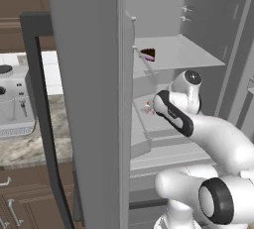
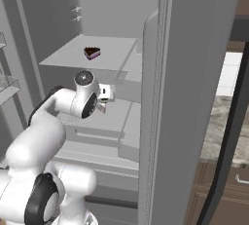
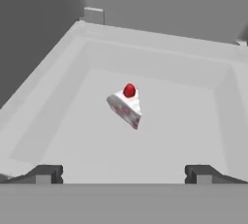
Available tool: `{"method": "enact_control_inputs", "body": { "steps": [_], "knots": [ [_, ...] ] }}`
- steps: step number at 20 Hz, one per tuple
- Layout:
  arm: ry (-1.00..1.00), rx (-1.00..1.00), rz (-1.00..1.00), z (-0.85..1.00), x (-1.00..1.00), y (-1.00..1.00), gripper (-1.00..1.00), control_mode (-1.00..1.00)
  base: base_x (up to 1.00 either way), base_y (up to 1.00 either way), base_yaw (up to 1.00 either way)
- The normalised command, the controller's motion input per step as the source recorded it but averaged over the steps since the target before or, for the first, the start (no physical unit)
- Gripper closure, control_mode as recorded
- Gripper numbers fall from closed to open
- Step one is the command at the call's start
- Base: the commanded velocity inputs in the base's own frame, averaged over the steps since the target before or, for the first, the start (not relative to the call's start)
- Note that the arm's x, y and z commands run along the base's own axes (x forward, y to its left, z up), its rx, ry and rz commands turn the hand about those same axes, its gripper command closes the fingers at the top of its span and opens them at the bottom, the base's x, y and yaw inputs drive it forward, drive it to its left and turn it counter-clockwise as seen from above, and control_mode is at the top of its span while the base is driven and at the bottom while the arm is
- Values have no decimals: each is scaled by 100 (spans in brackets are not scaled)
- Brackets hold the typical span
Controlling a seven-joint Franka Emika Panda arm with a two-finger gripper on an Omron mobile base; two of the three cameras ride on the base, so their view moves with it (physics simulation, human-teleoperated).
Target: Take the cakes from the fridge and place them on the empty tray on the dining counter.
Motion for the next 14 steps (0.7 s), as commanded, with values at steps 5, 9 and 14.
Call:
{"method": "enact_control_inputs", "body": {
  "steps": [5, 9, 14],
  "knots": [
    [2, 0, 0, -27, 40, 0, -100, -100, 0, 0, 0],
    [0, 0, 0, -39, 32, 0, -100, -100, 0, 0, 0],
    [0, 0, 0, -31, 34, 0, -100, -100, 0, 0, 0]
  ]
}}
